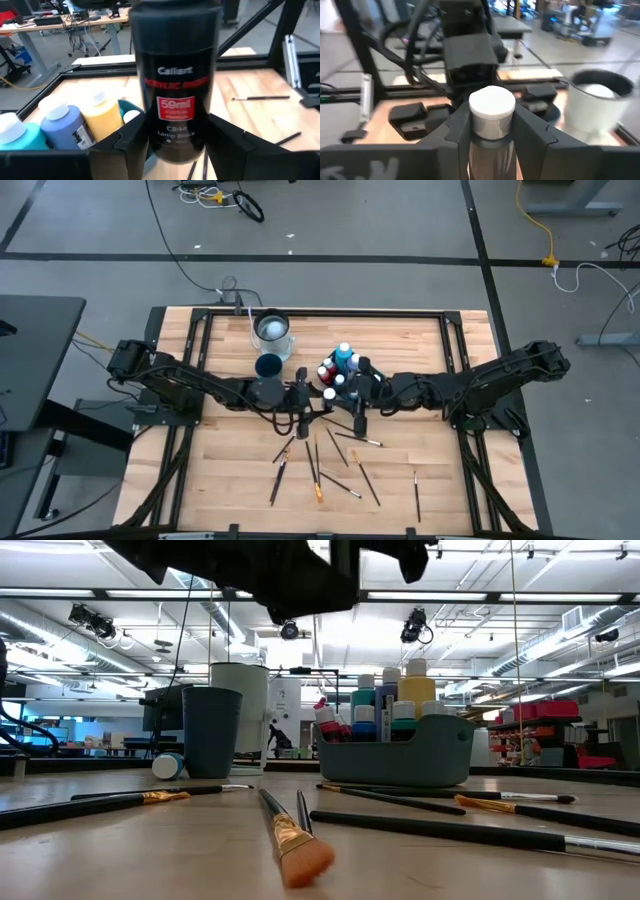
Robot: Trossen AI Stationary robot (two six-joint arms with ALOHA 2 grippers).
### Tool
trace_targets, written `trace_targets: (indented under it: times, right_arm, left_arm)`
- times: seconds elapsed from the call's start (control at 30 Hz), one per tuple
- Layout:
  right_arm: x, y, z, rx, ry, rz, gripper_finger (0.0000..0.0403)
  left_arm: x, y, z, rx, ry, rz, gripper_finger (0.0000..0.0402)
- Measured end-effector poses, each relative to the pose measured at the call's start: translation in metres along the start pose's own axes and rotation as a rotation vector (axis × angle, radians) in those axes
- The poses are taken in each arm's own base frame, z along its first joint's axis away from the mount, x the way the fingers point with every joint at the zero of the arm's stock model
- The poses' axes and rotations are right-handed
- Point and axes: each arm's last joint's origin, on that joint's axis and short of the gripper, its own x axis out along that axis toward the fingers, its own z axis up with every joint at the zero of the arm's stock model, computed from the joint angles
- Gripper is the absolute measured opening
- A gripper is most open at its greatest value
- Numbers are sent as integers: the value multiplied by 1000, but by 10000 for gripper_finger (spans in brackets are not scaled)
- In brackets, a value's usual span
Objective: Pick & Place Paint Supplies
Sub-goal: Put the black paint bottle into the blue bin
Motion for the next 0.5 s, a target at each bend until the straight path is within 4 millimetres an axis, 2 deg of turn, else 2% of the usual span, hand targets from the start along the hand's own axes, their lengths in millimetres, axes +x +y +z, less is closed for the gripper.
trace_targets:
  times: [0.3, 0.5]
  right_arm:
    - [-7, 8, -11, -17, 88, -236, 112]
    - [7, 11, -36, -7, 161, -351, 113]
  left_arm:
    - [-2, 6, -17, 24, 169, 195, 227]
    - [-2, 7, -17, -24, 167, 239, 228]
